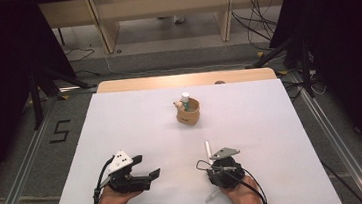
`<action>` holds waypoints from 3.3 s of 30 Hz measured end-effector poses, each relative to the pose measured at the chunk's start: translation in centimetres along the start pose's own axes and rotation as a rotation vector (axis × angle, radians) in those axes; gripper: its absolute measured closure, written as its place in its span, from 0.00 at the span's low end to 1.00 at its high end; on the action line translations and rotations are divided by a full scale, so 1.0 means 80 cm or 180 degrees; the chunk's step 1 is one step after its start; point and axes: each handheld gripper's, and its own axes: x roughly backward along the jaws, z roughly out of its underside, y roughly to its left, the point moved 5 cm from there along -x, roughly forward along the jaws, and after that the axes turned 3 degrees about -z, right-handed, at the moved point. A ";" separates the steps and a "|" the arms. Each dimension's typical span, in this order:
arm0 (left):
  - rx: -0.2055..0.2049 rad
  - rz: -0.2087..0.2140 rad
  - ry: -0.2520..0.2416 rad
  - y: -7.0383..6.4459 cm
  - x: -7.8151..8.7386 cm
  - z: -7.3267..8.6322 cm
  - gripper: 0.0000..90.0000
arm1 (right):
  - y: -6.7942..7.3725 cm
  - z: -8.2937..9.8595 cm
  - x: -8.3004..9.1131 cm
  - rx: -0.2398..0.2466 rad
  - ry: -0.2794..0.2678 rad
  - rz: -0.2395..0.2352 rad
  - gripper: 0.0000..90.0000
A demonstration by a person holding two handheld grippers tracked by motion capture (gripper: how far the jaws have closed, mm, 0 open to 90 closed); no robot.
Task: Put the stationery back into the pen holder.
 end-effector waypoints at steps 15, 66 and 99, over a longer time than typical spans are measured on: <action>-0.0003 0.0006 0.0006 -0.001 0.000 0.000 0.17 | -0.002 0.000 -0.001 -0.0104 -0.0070 0.0085 0.87; 0.0714 0.0537 -0.0104 -0.019 -0.012 -0.042 0.18 | 0.026 -0.030 0.050 0.0096 -0.1236 -0.0488 0.88; 0.1677 0.1287 -0.0023 -0.029 -0.051 -0.096 0.48 | 0.056 -0.029 0.055 0.0356 -0.1612 -0.0539 0.88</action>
